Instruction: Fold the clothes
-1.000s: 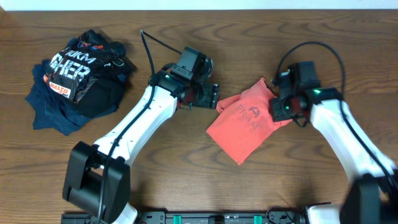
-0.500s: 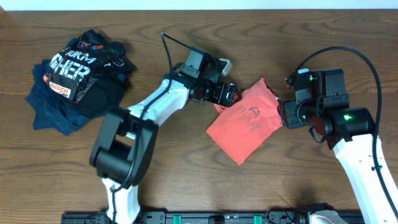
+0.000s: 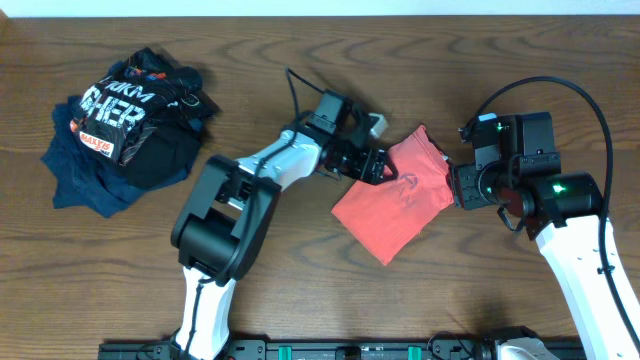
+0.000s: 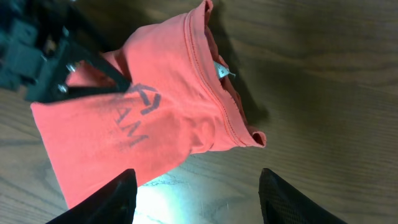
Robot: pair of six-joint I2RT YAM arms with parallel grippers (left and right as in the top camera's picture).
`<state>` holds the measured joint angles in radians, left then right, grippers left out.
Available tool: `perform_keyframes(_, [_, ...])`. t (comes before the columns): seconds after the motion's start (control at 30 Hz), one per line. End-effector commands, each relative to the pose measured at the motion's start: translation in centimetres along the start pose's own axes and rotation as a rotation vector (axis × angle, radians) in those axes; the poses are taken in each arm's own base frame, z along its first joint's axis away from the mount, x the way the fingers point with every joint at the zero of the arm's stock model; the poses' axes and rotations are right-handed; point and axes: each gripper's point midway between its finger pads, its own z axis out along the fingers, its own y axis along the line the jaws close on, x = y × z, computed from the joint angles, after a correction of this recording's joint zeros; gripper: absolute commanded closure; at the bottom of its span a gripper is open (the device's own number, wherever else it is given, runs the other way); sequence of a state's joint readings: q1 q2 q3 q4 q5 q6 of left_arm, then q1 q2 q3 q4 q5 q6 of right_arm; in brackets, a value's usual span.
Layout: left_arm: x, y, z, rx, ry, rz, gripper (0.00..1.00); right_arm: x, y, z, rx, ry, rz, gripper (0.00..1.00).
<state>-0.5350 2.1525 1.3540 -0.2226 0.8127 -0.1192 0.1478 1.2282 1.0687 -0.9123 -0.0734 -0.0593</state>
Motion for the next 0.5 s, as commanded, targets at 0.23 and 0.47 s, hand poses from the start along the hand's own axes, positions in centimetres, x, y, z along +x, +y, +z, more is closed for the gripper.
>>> perform_keyframes(0.23, [3.3, 0.1, 2.4, -0.011, 0.097, -0.039, 0.94, -0.3, -0.4, -0.4, 0.012, -0.012, 0.002, 0.39])
perform_keyframes(0.47, [-0.2, 2.6, -5.8, -0.295, -0.046, -0.064, 0.94, -0.3, -0.8, -0.4, 0.032, -0.012, 0.002, 0.39])
